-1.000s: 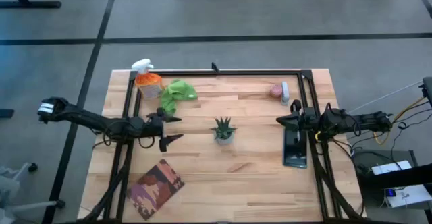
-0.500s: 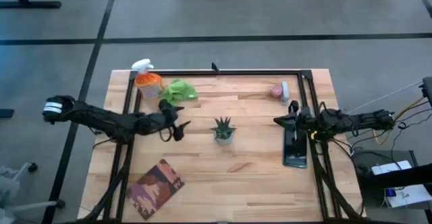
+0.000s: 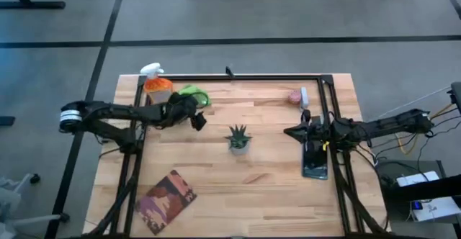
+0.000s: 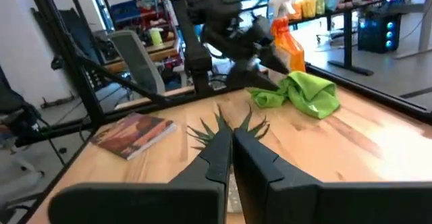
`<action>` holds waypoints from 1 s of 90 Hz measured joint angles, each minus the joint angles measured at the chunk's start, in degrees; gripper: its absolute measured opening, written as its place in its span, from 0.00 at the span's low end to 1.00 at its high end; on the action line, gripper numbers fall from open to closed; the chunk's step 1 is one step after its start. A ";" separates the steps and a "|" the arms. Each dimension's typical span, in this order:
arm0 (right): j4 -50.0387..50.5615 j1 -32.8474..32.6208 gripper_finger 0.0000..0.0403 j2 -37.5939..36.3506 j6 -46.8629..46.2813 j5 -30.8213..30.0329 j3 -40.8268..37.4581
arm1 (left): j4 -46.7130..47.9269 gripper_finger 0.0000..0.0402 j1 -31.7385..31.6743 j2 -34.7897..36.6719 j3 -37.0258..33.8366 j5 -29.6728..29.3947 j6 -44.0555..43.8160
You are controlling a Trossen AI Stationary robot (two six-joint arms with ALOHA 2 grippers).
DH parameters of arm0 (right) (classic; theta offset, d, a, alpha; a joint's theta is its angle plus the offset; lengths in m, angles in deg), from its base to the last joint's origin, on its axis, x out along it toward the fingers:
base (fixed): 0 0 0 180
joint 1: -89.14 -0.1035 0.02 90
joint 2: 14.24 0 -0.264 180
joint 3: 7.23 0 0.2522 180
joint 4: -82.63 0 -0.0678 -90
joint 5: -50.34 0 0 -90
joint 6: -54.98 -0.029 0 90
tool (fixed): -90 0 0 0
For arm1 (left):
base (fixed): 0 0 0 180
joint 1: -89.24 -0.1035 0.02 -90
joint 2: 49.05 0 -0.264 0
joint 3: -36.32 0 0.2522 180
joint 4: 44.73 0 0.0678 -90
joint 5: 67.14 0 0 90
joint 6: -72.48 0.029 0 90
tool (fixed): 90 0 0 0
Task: Apply microfiber cloth
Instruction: Move the green microfiber cloth to the center
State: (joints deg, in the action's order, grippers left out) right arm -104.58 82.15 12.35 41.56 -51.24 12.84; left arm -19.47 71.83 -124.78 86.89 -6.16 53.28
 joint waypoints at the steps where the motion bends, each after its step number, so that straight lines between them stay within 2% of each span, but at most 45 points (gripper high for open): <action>1: -0.13 0.00 0.00 0.13 -0.01 0.00 0.00 | 0.40 0.80 -0.34 -0.46 0.21 0.00 -0.14; 24: -0.79 0.00 0.00 0.57 0.12 -0.02 0.00 | 1.09 0.80 -7.09 -10.50 5.34 0.00 -1.08; 55: -0.77 0.00 0.00 0.57 -0.06 0.00 0.00 | 1.08 0.77 -8.57 -23.63 10.70 0.26 -1.22; 68: -0.75 0.00 0.00 0.57 -0.07 0.01 0.00 | 1.47 0.77 -7.94 -25.43 11.01 1.20 -0.99; 81: -0.74 0.00 0.00 0.57 -0.06 0.02 0.00 | 1.69 0.76 -6.16 -23.83 10.37 0.74 -0.87; 90: -0.78 0.00 0.00 0.57 -0.01 0.01 0.00 | 2.12 0.70 -4.70 -22.56 9.69 1.76 -0.78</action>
State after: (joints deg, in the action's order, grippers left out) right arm -105.36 82.15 12.92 41.55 -51.22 12.84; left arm -17.35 67.13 -147.34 96.58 -4.40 52.50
